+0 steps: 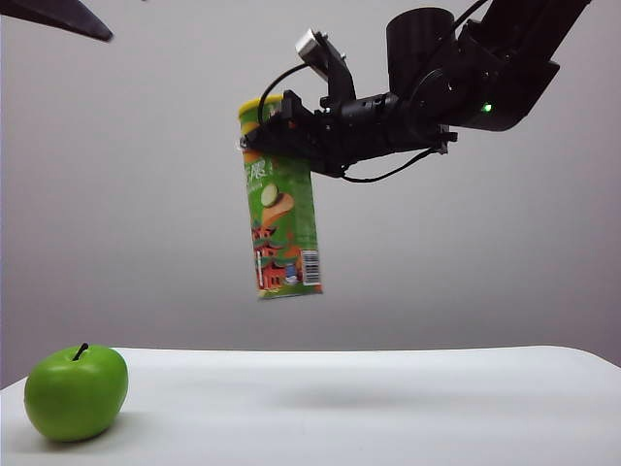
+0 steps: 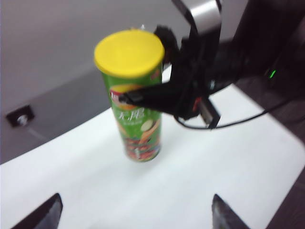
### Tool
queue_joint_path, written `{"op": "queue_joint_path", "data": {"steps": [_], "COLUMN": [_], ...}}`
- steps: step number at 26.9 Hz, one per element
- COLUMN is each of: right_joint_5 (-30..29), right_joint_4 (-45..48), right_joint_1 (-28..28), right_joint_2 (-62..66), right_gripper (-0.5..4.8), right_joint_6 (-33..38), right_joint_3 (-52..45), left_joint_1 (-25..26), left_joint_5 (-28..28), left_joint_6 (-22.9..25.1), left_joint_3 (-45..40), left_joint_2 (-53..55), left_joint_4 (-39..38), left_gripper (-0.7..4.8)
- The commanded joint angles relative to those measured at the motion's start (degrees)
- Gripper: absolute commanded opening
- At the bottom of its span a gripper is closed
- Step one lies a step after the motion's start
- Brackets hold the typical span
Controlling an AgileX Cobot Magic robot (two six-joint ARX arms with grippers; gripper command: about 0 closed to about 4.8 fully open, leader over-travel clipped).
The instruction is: Pick up the green bucket of chips from the desk, place it near the apple, and finally stand it up.
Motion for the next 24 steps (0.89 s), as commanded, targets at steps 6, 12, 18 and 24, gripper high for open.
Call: {"op": "queue_joint_path", "data": {"steps": [6,12,18,24], "right_joint_5": [9.3,10.6,13.3,16.1], "right_joint_4": [25.9,26.6,26.8,27.1], "right_joint_1": [6.8,9.4,10.9,11.6], "right_joint_2": [5.1,5.6,9.0,11.4], "right_gripper": [2.5,2.5,2.5,2.5], "right_joint_6": [4.9,4.0,4.2,3.8], "right_joint_3": [-11.1,-11.1,-11.1,-11.1], "left_joint_1": [8.3,8.4,8.4,8.3], "left_joint_5": [8.5,5.0,0.1,0.9], "left_joint_6": [0.3,1.8,1.4,1.2], "left_joint_3": [-12.1,-22.5,-26.0,-26.0], "left_joint_2": [-10.7,-18.3,-26.8,-28.2], "left_joint_4": [0.8,3.8,5.0,5.0], "left_gripper": [4.04,4.04,4.04,4.04]}}
